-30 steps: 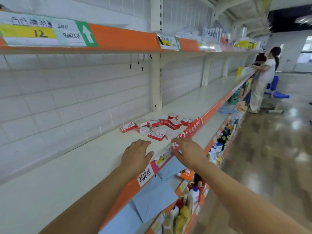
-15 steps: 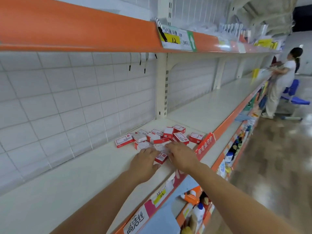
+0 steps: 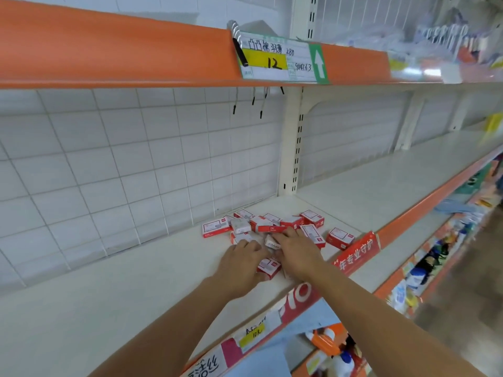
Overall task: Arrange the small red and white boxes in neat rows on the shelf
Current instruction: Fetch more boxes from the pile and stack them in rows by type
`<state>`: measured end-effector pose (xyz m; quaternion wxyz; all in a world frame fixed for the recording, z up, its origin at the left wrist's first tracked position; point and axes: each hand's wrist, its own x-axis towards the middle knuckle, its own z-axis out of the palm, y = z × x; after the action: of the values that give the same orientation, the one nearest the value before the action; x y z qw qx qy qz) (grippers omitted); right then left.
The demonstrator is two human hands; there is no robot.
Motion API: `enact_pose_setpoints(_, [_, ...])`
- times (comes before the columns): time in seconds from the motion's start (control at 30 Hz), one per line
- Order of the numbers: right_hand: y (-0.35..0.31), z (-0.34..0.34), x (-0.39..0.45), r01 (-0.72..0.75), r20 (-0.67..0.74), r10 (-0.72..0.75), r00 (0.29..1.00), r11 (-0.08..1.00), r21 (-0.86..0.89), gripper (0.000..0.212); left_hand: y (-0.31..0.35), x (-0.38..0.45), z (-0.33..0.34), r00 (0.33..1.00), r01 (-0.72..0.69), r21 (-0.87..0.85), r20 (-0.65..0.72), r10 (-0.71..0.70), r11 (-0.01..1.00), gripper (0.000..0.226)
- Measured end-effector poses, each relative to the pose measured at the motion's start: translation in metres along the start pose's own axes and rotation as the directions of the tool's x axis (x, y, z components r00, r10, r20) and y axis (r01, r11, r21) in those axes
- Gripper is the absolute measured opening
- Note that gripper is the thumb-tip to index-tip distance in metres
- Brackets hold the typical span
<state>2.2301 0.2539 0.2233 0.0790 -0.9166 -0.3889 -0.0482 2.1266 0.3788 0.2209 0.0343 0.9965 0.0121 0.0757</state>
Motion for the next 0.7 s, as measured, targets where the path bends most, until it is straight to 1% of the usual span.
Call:
enact_pose_setpoints(0.07, [0.0,0.001,0.001,0.006,-0.001,-0.006,1.0,1.0,0.009,0.044,0.0,-0.003,-0.001,1.0,0.028,0.03,-0.014,-0.028,0.999,0.048])
enact_pose_setpoints(0.2, [-0.003,-0.004,-0.002,0.014,0.006,-0.015,1.0,0.99,0.139,0.045,0.002,-0.012,-0.001,0.993,0.11,0.063,0.031,-0.112,0.992,0.052])
enact_pose_setpoints(0.3, [-0.01,-0.008,-0.006,0.084,-0.012,-0.083,0.996,0.981,0.173,0.043,0.005,-0.023,0.0,0.984,0.176,-0.021,0.032,-0.175,0.984,0.05])
enact_pose_setpoints(0.37, [-0.018,-0.009,-0.009,0.152,-0.03,-0.149,0.988,0.975,0.164,0.04,0.006,-0.033,-0.003,0.968,0.25,-0.089,0.019,-0.249,0.964,0.048])
enact_pose_setpoints(0.43, [-0.027,-0.01,-0.012,0.207,-0.055,-0.2,0.978,0.961,0.182,0.039,0.005,-0.047,-0.009,0.942,0.333,-0.136,0.003,-0.336,0.933,0.046])
enact_pose_setpoints(0.57, [-0.052,-0.011,-0.019,0.316,-0.067,-0.309,0.949,0.925,0.209,0.042,0.0,-0.087,-0.022,0.88,0.462,-0.144,-0.048,-0.472,0.875,0.043])
enact_pose_setpoints(0.7, [-0.088,-0.01,-0.03,0.416,-0.053,-0.416,0.908,0.876,0.244,0.043,-0.005,-0.139,-0.037,0.793,0.584,-0.154,-0.105,-0.601,0.797,0.042])
